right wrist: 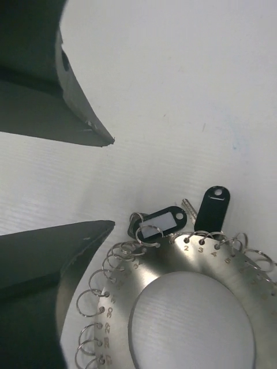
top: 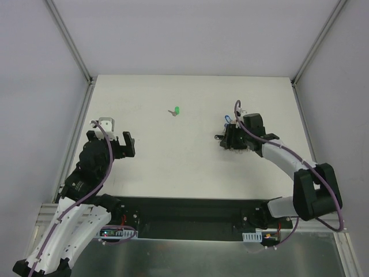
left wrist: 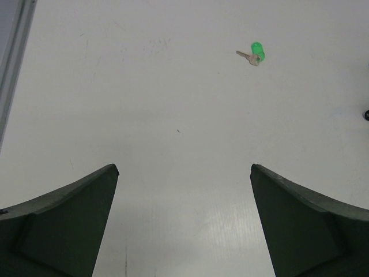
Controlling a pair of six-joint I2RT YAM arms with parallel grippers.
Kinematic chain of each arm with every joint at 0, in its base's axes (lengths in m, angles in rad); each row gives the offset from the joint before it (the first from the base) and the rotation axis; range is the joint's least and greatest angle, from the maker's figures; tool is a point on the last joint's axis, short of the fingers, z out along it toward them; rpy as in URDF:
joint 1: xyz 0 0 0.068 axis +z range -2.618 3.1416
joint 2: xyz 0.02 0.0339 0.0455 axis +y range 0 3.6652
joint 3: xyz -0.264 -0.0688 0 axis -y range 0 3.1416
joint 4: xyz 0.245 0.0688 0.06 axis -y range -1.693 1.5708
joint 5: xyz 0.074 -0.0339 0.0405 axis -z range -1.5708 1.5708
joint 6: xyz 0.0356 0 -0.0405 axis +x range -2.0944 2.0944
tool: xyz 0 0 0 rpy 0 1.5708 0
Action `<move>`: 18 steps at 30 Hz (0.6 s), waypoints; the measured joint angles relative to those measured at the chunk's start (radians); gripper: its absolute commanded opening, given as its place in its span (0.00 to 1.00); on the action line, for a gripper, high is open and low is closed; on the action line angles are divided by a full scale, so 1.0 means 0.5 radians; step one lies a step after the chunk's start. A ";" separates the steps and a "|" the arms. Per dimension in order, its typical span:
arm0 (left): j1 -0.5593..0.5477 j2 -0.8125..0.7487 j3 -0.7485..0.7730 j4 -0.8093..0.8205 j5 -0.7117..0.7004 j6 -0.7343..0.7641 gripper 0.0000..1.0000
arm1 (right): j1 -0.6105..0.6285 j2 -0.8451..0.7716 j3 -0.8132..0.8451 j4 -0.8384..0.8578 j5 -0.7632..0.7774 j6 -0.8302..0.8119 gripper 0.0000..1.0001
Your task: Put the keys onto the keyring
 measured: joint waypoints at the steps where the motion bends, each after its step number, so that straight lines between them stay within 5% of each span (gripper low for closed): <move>1: 0.004 -0.013 -0.002 0.001 -0.014 -0.001 0.99 | 0.000 -0.056 -0.014 0.005 0.004 0.017 0.65; 7: 0.020 -0.194 -0.053 0.008 -0.137 -0.002 0.99 | 0.000 -0.651 -0.076 -0.061 0.227 0.047 0.83; 18: 0.063 -0.645 -0.141 0.082 -0.343 -0.001 0.99 | 0.002 -1.888 0.027 -0.645 1.394 0.073 0.96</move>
